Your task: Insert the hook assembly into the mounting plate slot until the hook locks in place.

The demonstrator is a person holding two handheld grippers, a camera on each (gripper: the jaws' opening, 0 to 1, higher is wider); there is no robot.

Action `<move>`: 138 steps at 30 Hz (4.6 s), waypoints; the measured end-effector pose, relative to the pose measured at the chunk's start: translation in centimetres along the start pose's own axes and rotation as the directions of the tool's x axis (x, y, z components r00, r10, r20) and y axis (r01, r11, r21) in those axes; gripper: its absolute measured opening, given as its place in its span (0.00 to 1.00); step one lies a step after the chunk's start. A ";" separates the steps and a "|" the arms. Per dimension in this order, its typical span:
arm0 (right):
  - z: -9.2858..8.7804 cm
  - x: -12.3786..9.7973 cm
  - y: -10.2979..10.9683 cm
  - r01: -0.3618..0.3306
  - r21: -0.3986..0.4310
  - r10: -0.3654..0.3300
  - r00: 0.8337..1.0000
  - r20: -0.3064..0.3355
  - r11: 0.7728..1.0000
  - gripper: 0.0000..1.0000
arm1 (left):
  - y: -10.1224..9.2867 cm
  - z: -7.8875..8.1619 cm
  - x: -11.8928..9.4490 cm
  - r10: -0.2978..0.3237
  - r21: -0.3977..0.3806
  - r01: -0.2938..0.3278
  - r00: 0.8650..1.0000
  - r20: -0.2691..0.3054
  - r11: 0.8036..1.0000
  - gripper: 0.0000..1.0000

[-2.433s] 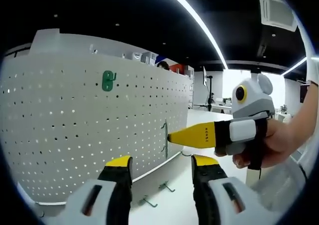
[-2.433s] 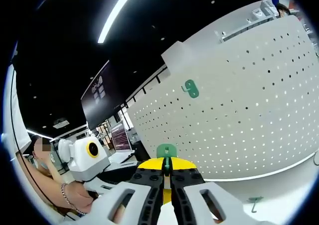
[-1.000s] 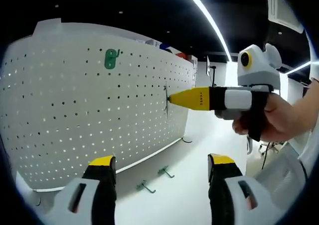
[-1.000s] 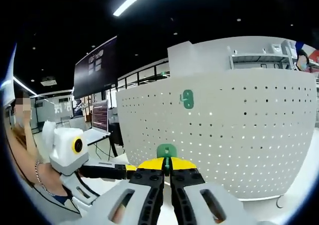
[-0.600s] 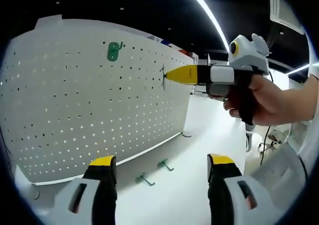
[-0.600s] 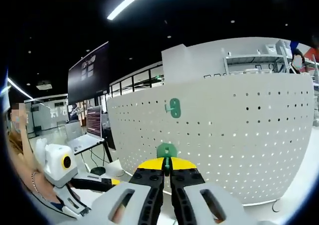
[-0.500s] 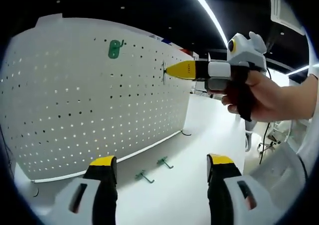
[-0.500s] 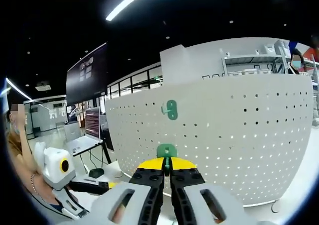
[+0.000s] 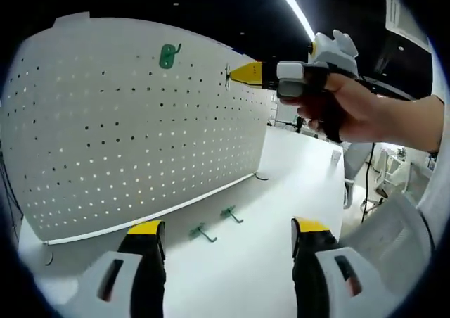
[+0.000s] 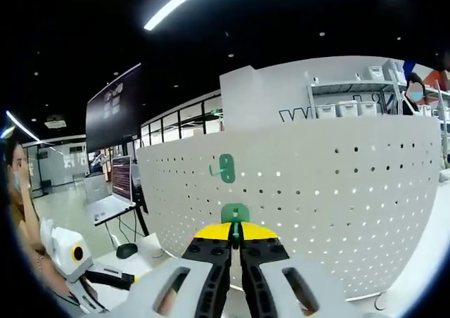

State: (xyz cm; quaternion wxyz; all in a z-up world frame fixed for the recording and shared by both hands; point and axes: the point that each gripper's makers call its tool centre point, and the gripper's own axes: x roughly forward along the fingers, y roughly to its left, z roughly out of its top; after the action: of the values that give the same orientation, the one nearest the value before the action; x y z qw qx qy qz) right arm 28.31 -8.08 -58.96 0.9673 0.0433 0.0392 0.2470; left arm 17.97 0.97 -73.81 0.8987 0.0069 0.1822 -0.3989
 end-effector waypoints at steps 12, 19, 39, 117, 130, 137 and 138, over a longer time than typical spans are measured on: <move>1.3 1.3 -0.7 0.026 0.001 -0.026 0.999 0.029 1.000 0.00 | 0.0 -1.5 -1.0 0.002 -0.020 -0.003 1.000 -0.021 1.000 0.73; 2.0 2.2 -1.1 0.041 -0.020 -0.040 0.998 0.040 0.999 0.00 | 0.1 -2.2 -1.7 0.012 -0.028 -0.012 1.000 -0.029 1.000 0.73; 4.2 4.4 -2.5 0.090 -0.064 -0.084 0.993 0.084 0.994 0.00 | 0.1 -3.6 -2.9 0.019 -0.042 -0.020 0.999 -0.040 0.999 0.71; 4.3 7.8 -2.9 0.364 -0.006 -0.361 0.926 0.113 0.931 0.03 | 0.7 -3.6 -3.4 0.032 -0.081 -0.032 0.999 -0.004 0.996 0.69; 4.2 7.4 -2.1 0.296 -0.139 -0.284 0.954 0.098 0.945 0.07 | 0.6 -4.1 -3.3 0.027 -0.072 -0.028 0.999 -0.026 0.997 0.69; 3.2 7.1 -2.0 0.272 -0.165 -0.263 0.962 0.074 0.948 0.19 | 0.5 -4.0 -3.3 0.027 -0.070 -0.029 0.999 -0.027 0.997 0.69; 3.0 7.1 -2.1 0.269 -0.169 -0.261 0.963 0.068 0.948 0.20 | 0.6 -3.9 -3.4 0.029 -0.071 -0.030 0.999 -0.025 0.997 0.69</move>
State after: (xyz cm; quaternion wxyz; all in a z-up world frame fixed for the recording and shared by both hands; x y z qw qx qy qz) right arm 35.77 -6.67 -56.57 0.9923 -0.0429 0.0008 0.1163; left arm 15.05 4.39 -76.41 0.9019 -0.0178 0.2070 -0.3787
